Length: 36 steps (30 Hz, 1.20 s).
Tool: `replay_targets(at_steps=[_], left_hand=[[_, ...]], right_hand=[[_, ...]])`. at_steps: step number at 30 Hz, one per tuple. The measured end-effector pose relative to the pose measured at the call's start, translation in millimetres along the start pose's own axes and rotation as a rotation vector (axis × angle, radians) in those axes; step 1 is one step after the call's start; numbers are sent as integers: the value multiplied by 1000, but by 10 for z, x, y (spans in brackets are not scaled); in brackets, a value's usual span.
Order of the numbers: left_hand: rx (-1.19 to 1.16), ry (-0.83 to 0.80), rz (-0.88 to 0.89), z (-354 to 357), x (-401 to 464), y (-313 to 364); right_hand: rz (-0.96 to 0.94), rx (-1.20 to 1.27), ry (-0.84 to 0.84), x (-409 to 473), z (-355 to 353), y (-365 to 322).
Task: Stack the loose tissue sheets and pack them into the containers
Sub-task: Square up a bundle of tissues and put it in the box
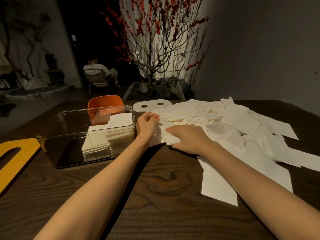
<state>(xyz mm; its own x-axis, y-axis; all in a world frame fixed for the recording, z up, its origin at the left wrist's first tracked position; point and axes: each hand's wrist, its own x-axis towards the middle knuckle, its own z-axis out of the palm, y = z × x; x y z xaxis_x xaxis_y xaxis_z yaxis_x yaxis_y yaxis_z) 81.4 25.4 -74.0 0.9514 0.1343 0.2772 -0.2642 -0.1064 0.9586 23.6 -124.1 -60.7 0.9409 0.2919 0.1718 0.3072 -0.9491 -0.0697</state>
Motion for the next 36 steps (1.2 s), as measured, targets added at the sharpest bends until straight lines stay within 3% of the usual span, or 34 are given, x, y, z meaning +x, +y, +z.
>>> replay_targets(at_steps=[12, 16, 19, 26, 30, 34, 36], left_hand=[[-19, 23, -64, 1, -52, 48], [-10, 44, -27, -20, -73, 81], [5, 64, -26, -26, -68, 113], [-214, -4, -160, -8, -140, 200], [-471, -312, -425, -73, -228, 315], [-483, -663, -583, -120, -325, 387], [-432, -760, -632, -156, -359, 429]], right_hand=[[57, -5, 164, 18, 15, -66], [135, 187, 268, -3, -19, 40], [148, 470, 294, -29, -61, 128], [92, 819, 96, -260, -430, 146], [122, 921, -139, -312, -504, 247], [142, 870, -307, -336, -519, 310], [122, 867, -369, -340, -532, 348]])
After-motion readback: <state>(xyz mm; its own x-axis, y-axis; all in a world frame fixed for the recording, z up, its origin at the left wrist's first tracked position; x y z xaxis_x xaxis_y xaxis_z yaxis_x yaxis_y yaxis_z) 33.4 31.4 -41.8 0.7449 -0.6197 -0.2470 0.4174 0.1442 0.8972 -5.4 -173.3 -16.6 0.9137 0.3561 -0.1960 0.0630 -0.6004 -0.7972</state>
